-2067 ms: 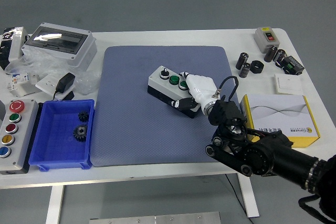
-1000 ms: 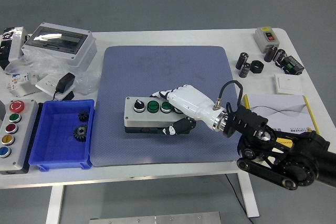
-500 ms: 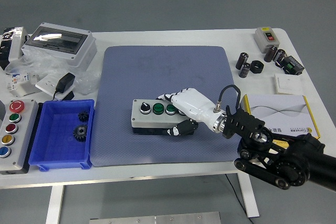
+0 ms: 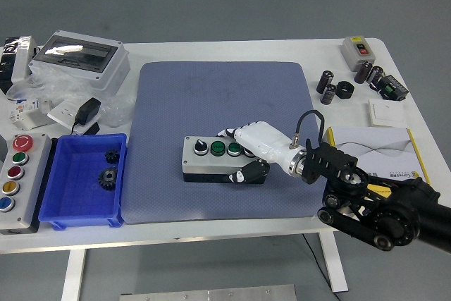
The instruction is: Pick up the button,place it on the desk,press the button,press the button
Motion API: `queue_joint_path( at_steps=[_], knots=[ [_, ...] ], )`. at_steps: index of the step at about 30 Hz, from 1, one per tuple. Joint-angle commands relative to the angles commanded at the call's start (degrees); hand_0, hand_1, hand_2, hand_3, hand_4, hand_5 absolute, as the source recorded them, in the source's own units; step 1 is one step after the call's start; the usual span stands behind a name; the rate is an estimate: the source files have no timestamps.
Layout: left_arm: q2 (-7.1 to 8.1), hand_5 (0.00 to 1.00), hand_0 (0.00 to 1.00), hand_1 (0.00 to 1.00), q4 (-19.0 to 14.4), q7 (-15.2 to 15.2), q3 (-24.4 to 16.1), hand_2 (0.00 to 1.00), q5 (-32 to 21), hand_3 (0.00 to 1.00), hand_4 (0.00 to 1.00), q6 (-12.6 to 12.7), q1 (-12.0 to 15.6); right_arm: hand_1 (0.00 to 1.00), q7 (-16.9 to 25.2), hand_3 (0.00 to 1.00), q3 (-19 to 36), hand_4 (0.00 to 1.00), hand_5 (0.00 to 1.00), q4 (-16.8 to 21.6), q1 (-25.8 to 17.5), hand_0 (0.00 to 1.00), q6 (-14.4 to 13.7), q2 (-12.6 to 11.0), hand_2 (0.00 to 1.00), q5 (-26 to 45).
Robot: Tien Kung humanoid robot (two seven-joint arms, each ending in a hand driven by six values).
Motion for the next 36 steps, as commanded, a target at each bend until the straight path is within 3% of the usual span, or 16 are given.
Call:
queue_joint_path(
  at_steps=[2, 3, 8, 9, 15, 16, 20, 21, 36],
  knots=[
    [0.0, 0.196, 0.603, 0.6, 0.0, -0.13, -0.08, 0.523, 0.09, 0.598, 0.626, -0.17, 0.01, 0.777, -0.07, 0.782, 0.57, 0.373, 0.002, 0.31, 0.02, 0.837, 0.75, -0.19, 0.78, 0.51],
    [0.01, 0.194, 0.603, 0.6, 0.0, -0.2, -0.07, 0.521, 0.09, 0.6, 0.626, -0.27, 0.01, 0.82, -0.07, 0.88, 0.8, 0.435, 0.002, 0.42, 0.02, 0.876, 1.06, -0.28, 0.842, 0.66],
    [0.1, 0.194, 0.603, 0.6, 0.0, -0.41, -0.06, 0.521, 0.22, 0.6, 0.626, -0.54, -0.09, 0.82, -0.08, 0.88, 1.45, 0.435, 0.002, 1.23, -0.06, 0.876, 2.59, -0.87, 0.842, 1.83],
    [0.13, 0.188, 0.603, 0.6, 0.0, -0.42, -0.07, 0.522, 0.28, 0.601, 0.629, -0.57, -0.12, 0.909, -0.03, 0.998, 1.55, 0.718, 0.111, 1.52, -0.07, 0.965, 2.87, -1.06, 0.962, 2.25],
    [0.29, 0.184, 0.603, 0.6, 0.0, -0.51, -0.23, 0.523, 0.81, 0.601, 0.631, -0.8, -0.26, 0.909, 0.36, 0.998, 1.92, 0.718, 0.111, 3.6, 0.08, 0.965, 4.41, -2.69, 0.962, 5.88],
    [0.3, 0.184, 0.603, 0.6, 0.0, -0.54, -0.25, 0.523, 0.87, 0.601, 0.631, -0.86, -0.25, 0.979, 0.44, 0.998, 1.91, 0.807, 0.175, 3.95, 0.13, 0.998, 4.64, -3.0, 0.998, 6.67],
    [0.3, 0.184, 0.603, 0.6, 0.0, -0.66, -0.28, 0.523, 1.08, 0.601, 0.631, -1.17, -0.25, 0.979, 0.78, 0.998, 1.79, 0.807, 0.175, 5.44, 0.33, 0.998, 5.69, -4.44, 0.998, 10.76],
    [0.3, 0.176, 0.604, 0.6, 0.0, -0.7, -0.29, 0.523, 1.12, 0.603, 0.634, -1.25, -0.25, 0.986, 0.82, 0.998, 1.81, 0.841, 0.22, 5.62, 0.34, 0.998, 5.9, -4.65, 0.998, 11.49],
    [0.2, 0.153, 0.604, 0.6, 0.0, -1.03, -0.28, 0.523, 1.49, 0.603, 0.636, -1.83, -0.26, 0.991, 0.91, 0.998, 3.08, 0.839, 0.22, 7.67, 0.1, 0.998, 8.36, -7.7, 0.998, 19.69]
  ],
)
